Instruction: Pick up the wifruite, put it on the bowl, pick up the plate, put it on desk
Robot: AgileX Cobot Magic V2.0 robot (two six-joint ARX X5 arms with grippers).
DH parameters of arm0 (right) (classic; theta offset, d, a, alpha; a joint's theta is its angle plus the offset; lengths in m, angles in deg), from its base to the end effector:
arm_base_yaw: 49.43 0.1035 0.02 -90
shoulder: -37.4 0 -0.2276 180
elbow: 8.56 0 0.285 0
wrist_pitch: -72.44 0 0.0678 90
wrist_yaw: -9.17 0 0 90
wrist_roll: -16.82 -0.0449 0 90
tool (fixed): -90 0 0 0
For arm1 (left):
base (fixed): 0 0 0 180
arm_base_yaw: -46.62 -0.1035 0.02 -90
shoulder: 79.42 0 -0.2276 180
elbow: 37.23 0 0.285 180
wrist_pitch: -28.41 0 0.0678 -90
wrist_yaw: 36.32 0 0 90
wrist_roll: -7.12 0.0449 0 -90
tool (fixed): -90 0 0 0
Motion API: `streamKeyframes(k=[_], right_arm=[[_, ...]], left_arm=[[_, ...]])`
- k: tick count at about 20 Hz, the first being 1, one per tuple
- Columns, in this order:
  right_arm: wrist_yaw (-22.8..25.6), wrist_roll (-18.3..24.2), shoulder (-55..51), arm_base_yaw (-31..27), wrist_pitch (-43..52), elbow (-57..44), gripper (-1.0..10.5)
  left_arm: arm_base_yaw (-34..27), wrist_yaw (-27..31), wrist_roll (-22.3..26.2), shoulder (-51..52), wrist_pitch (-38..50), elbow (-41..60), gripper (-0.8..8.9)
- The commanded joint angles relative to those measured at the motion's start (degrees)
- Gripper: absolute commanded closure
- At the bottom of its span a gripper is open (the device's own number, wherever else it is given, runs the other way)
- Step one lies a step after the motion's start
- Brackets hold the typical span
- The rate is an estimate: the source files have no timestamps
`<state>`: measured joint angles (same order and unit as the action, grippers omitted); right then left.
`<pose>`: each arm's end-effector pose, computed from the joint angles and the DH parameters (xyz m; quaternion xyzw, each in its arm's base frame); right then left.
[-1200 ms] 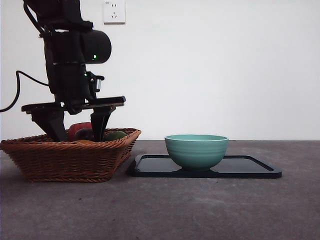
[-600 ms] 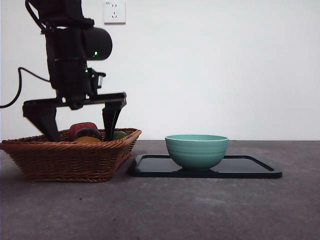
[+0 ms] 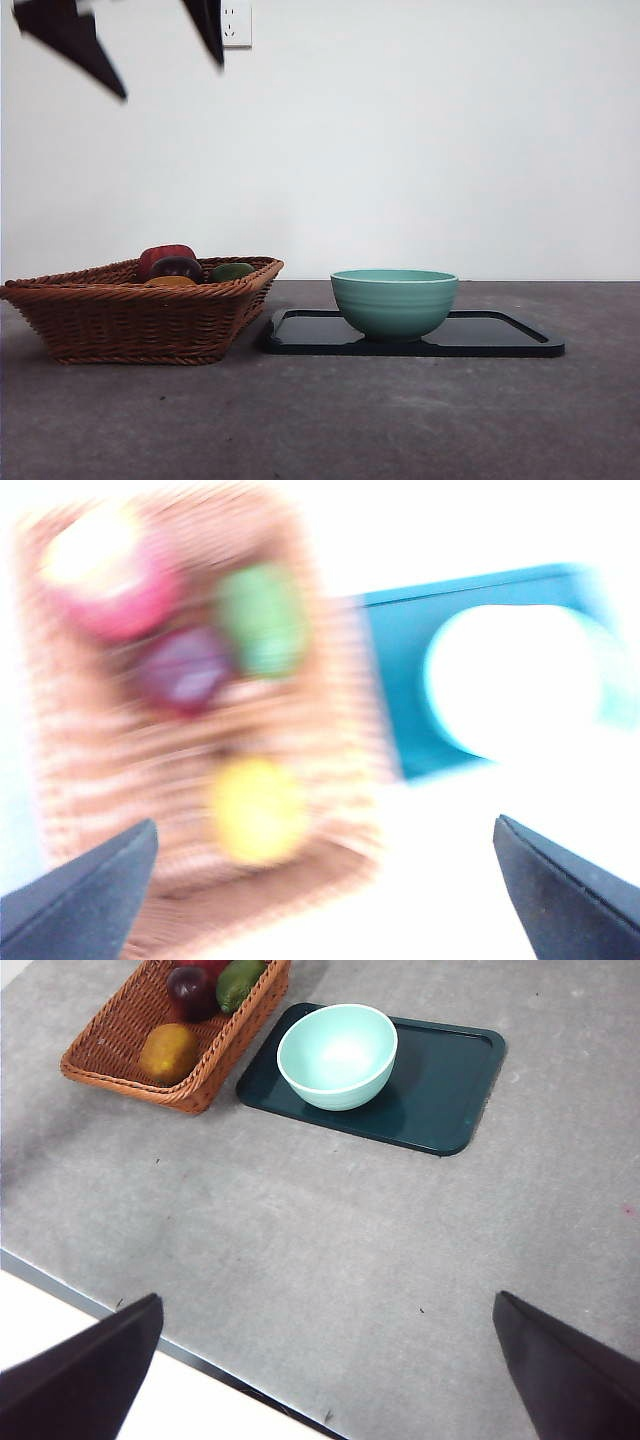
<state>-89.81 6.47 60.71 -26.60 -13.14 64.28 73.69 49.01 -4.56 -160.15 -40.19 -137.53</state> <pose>0.0771 0.0401 0.3444 0.0453 0.3294 0.2318 0.9142 0.2883 -0.1515 0.3386 -0.0089 0.4302 -0.2061 0.8788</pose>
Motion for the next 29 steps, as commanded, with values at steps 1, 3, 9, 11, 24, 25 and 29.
streamKeyframes(k=[1,3,9,11,24,25,29], right_arm=[[0.02,0.5,0.09,0.28,0.57,0.44,3.9],[0.02,0.5,0.09,0.28,0.57,0.44,3.9],[0.02,0.48,0.09,0.28,0.52,0.44,3.9],[0.02,0.44,0.09,0.28,0.55,0.44,3.9],[0.5,0.44,0.09,0.28,1.66,0.44,3.9],[0.5,0.42,0.09,0.28,1.66,0.44,3.9],[0.46,-0.98,0.11,0.28,1.77,0.44,3.9]], left_arm=[[1.92,-1.4,4.7,5.05,-2.95,-1.49,1.56],[3.52,-2.1,6.82,9.35,-6.78,-1.49,1.57],[8.13,-8.15,12.41,19.61,-16.31,-0.79,1.57],[9.49,-9.49,12.72,23.58,-16.98,0.74,1.57],[10.14,-9.44,13.84,51.32,-11.26,21.31,1.57],[10.12,-9.44,13.92,52.09,-11.26,21.9,1.57],[10.14,-9.46,13.97,52.39,-11.21,21.94,1.57]])
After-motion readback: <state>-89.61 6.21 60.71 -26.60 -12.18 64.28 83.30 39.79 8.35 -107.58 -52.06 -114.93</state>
